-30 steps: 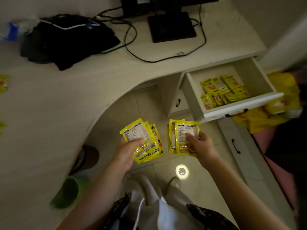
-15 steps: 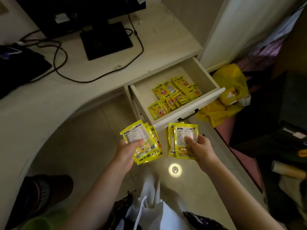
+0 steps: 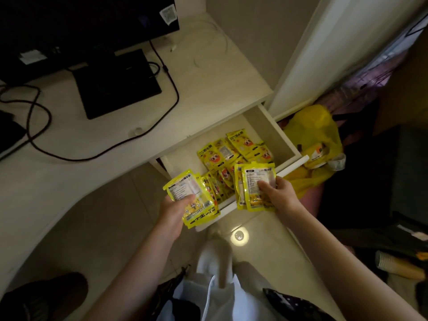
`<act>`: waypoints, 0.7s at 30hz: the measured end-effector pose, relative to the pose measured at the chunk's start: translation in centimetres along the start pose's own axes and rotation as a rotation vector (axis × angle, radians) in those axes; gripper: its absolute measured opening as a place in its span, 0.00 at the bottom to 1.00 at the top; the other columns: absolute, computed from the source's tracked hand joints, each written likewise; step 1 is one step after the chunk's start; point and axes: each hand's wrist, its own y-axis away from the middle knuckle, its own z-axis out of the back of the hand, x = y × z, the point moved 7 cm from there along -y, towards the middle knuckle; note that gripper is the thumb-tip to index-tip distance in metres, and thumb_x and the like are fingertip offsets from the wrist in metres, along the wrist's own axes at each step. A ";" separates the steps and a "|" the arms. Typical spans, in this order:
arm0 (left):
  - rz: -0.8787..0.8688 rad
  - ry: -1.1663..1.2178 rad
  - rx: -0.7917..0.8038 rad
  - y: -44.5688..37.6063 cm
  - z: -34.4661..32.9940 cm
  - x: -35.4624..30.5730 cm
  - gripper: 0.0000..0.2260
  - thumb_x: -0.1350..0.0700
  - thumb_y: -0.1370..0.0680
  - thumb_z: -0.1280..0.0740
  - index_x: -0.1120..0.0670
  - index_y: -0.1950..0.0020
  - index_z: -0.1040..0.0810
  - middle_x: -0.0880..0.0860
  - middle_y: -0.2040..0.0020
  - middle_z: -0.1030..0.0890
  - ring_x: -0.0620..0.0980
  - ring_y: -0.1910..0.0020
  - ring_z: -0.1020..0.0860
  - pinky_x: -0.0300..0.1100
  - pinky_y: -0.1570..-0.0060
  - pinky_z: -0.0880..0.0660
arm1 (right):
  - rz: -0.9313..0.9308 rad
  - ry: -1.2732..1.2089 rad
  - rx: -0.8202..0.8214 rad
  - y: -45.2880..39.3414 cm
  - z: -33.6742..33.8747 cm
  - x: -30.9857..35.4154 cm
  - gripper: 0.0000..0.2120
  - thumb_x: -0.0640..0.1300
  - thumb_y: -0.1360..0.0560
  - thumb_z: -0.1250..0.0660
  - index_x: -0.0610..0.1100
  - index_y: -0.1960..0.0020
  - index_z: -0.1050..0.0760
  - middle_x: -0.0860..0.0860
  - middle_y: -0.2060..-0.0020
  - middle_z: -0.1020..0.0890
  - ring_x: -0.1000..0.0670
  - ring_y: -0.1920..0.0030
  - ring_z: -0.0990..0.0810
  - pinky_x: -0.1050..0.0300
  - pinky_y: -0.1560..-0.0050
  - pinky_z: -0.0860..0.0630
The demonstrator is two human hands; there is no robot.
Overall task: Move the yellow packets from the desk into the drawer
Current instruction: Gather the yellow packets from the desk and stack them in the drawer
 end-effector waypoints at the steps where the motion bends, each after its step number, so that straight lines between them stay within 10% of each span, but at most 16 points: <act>1: 0.011 0.003 -0.013 -0.8 -0.3 -0.3 0.12 0.65 0.30 0.27 0.56 0.48 0.23 0.57 0.53 0.18 0.57 0.53 0.19 0.58 0.45 0.24 | -0.013 0.010 0.003 -0.9 -0.1 0.5 0.15 0.41 0.24 0.33 0.38 0.39 0.27 0.43 0.51 0.17 0.45 0.55 0.16 0.46 0.51 0.18; 21: 0.073 0.056 -0.285 -10.2 -5.5 0.7 0.22 0.68 0.33 0.28 0.58 0.40 0.24 0.58 0.46 0.18 0.56 0.49 0.19 0.48 0.49 0.24 | -0.043 0.490 0.336 -15.5 -5.9 5.2 0.19 0.43 0.23 0.35 0.41 0.34 0.33 0.45 0.44 0.23 0.46 0.44 0.22 0.50 0.45 0.22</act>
